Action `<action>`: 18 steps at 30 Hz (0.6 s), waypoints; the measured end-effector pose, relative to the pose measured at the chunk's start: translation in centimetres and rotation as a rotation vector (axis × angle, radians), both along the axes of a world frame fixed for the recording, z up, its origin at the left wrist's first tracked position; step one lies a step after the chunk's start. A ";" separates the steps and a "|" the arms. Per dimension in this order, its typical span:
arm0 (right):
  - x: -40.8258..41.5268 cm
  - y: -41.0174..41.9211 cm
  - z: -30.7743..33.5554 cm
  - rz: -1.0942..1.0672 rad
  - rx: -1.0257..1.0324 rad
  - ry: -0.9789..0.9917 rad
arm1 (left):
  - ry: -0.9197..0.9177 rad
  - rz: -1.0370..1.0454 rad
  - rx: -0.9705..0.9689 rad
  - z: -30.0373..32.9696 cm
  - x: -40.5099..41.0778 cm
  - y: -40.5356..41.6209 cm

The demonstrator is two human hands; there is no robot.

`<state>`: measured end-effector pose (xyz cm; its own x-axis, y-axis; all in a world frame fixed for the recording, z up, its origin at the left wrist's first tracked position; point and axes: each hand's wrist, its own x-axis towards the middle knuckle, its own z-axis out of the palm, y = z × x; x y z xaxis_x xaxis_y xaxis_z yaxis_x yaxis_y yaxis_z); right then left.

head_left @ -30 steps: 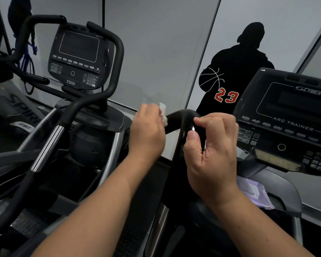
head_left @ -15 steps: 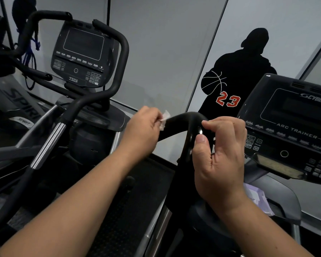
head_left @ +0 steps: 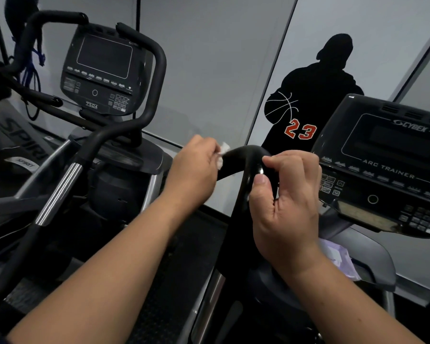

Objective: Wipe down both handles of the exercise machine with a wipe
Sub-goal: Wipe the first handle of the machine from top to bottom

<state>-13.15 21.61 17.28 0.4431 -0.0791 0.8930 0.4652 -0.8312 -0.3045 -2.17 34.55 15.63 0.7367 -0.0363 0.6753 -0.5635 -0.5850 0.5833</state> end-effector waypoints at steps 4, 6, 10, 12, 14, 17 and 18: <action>0.0 0.1 0.0 -0.008 0.004 0.007 | 0.040 0.035 -0.016 0.8 0.2 -0.2; 0.0 0.1 0.0 -0.005 0.004 0.003 | -0.034 -0.045 -0.024 1.3 -0.6 -1.3; -0.1 0.1 0.1 -0.002 -0.006 0.005 | 0.027 0.036 -0.029 1.8 0.5 -1.0; -0.1 0.1 0.1 -0.006 -0.006 0.005 | 0.002 -0.013 -0.034 2.2 0.1 -1.4; -0.1 0.1 0.0 -0.008 -0.002 0.005 | -0.027 -0.049 -0.037 2.0 -0.3 -1.7; -0.1 0.1 0.1 -0.009 -0.002 0.015 | 0.031 0.070 -0.022 1.1 0.4 -0.8; -0.1 0.1 0.1 -0.010 -0.002 0.015 | 0.040 0.081 -0.019 1.1 0.4 -0.7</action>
